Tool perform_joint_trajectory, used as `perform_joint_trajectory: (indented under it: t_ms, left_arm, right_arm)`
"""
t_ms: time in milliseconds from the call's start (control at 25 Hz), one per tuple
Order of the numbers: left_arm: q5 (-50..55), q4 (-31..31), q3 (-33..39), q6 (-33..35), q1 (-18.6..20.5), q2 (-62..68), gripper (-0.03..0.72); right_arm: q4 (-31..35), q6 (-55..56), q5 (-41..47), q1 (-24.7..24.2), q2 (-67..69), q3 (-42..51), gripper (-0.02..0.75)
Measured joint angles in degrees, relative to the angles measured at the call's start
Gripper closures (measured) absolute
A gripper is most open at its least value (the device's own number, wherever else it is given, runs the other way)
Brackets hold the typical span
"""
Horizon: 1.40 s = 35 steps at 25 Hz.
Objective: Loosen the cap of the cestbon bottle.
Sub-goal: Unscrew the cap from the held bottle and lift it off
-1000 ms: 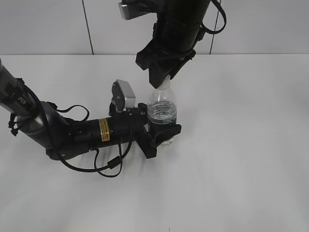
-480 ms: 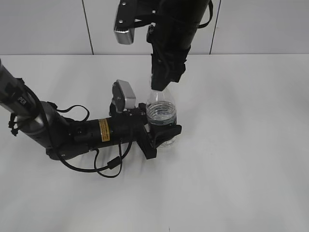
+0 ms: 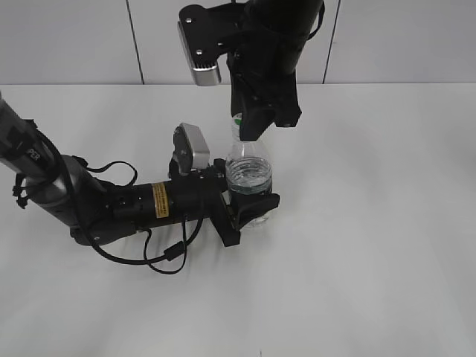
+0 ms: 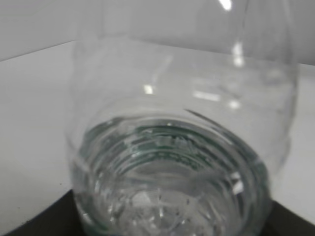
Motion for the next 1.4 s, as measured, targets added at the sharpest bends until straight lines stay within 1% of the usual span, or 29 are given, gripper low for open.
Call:
perform_joint_trajectory:
  t_ms: [200,480,520,560,680,720,800,960,1080,1280,1400]
  left_arm:
    - [0.0,0.92,-0.06,0.46,0.18,0.0,0.285]
    - [0.06,2.24,-0.18,0.52,0.29,0.0,0.285]
    - [0.06,2.31,-0.18,0.52,0.29,0.0,0.285]
    - [0.06,2.31,-0.18,0.52,0.35,0.0,0.285]
    - [0.06,2.89,-0.18,0.79,0.35,0.0,0.285]
    - [0.06,3.01,-0.18,0.93,0.35,0.0,0.285]
    - [0.01,3.07,-0.18,0.93,0.35,0.0,0.285]
    - [-0.04,3.11,-0.18,1.03,0.35,0.0,0.285]
    - [-0.04,2.94,-0.18,1.08,0.35,0.0,0.285]
    - [0.01,2.87,-0.18,1.08,0.35,0.0,0.285]
    - [0.01,2.87,-0.18,1.08,0.35,0.0,0.285]
  right_arm:
    - [-0.13,-0.57,0.37,0.0,0.0,0.0,0.437]
    - [-1.17,10.94,1.12,0.0,-0.07,0.0,0.437]
    - [-1.29,12.34,1.12,0.0,-0.07,0.0,0.421]
    - [-1.35,14.6,1.12,0.0,-0.07,0.0,0.388]
    - [-1.85,20.39,0.48,0.0,-0.07,0.0,0.218]
    - [-1.93,21.76,0.36,0.0,-0.07,0.0,0.18]
    - [-1.38,23.86,0.18,0.0,-0.31,0.0,0.143]
    - [1.22,28.28,-0.06,0.0,-2.89,0.0,0.144]
    - [1.86,37.28,-0.13,0.05,-5.65,0.0,0.147]
    - [1.54,60.06,-0.13,0.05,-7.6,0.0,0.148]
    - [0.32,71.41,-0.13,0.05,-7.66,0.0,0.148]
